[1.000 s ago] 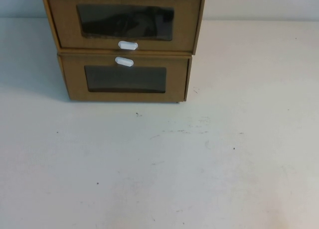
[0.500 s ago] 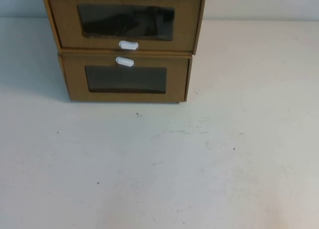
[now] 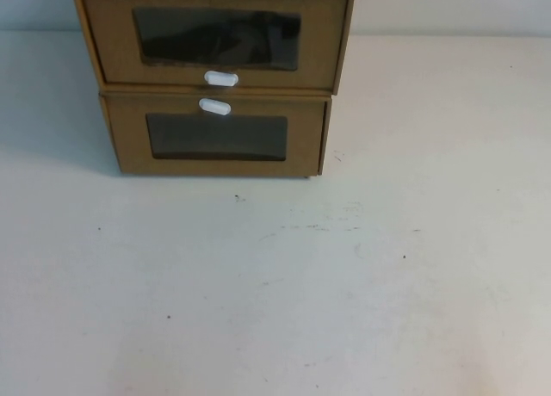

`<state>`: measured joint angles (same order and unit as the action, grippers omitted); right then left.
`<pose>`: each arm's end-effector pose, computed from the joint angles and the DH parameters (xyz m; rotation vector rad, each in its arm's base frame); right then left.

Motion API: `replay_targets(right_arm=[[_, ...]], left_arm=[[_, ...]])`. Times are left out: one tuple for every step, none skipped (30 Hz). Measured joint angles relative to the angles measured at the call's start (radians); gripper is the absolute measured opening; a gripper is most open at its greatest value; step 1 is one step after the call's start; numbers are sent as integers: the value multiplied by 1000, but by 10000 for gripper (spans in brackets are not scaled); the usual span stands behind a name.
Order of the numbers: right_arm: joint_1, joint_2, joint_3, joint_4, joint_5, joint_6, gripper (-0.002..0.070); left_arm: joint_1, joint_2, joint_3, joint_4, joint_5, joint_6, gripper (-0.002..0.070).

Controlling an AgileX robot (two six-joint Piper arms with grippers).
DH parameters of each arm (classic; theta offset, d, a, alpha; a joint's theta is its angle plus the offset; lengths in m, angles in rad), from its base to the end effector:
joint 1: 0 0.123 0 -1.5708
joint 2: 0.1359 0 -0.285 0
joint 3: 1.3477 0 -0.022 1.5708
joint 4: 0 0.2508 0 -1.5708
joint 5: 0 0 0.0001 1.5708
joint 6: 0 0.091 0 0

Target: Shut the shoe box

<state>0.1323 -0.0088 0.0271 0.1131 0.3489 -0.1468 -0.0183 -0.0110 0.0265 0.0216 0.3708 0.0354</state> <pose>0.0525 0.0105 0.1733 -0.1864 1.8403 0.0997 0.0527 -0.0003 0.1715 0.0636 1.8689 0.0330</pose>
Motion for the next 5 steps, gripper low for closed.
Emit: replay_targets(right_arm=[[0, 0, 0, 2, 0, 0, -13], [0, 0, 0, 2, 0, 0, -13], [0, 0, 0, 2, 0, 0, -13], [0, -2, 0, 2, 0, 0, -13], [0, -2, 0, 2, 0, 0, -13]], left_arm=[[0, 0, 0, 0, 0, -2, -5], [0, 0, 0, 0, 0, -4, -5], [0, 0, 0, 0, 1, -4, -5], [0, 0, 0, 0, 1, -4, -5], [0, 0, 0, 0, 2, -4, -5]])
